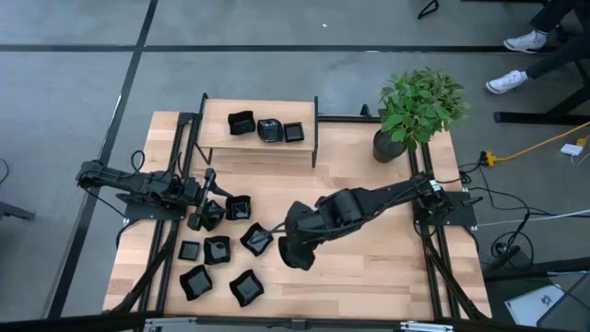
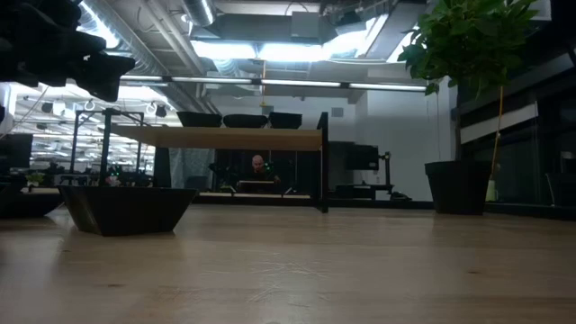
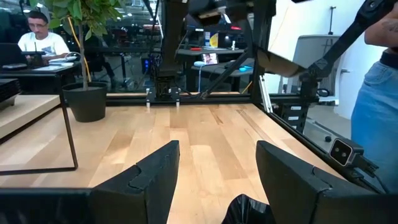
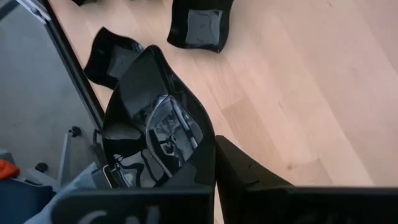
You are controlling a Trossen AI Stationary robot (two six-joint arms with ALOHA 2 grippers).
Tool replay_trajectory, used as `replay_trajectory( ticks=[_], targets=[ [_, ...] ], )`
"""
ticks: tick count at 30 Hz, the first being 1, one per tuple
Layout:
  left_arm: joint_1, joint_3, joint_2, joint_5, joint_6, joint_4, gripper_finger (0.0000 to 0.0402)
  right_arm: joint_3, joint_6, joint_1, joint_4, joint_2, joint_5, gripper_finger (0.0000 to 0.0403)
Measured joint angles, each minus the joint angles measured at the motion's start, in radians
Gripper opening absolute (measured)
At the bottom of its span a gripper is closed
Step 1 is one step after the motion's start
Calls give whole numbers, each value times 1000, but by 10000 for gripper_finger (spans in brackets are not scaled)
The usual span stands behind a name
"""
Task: Pick & Place Mini shaped plates
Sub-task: Stack the leaf shaped plate on top of the leaf shaped plates on the shelf
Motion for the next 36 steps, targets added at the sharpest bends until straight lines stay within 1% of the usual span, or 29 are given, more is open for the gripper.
replay_trajectory(
  ticks=[6,10,15,18,24,28,36],
  targets=[
    [0,0,0,0,0,0,208,0,2,-18,-1,-38,10,1],
    [0,0,0,0,0,0,208,0,6,-33,-4,-57,41,2],
    [0,0,0,0,0,0,207,0,48,-58,2,-70,84,3],
    [0,0,0,0,0,0,208,0,42,-83,6,-77,92,4],
    [0,0,0,0,0,0,207,0,-7,-157,56,-83,129,5],
    [0,0,0,0,0,0,208,0,-4,-226,73,-84,129,5],
    [0,0,0,0,0,0,207,0,-5,-360,180,-84,129,6]
  ],
)
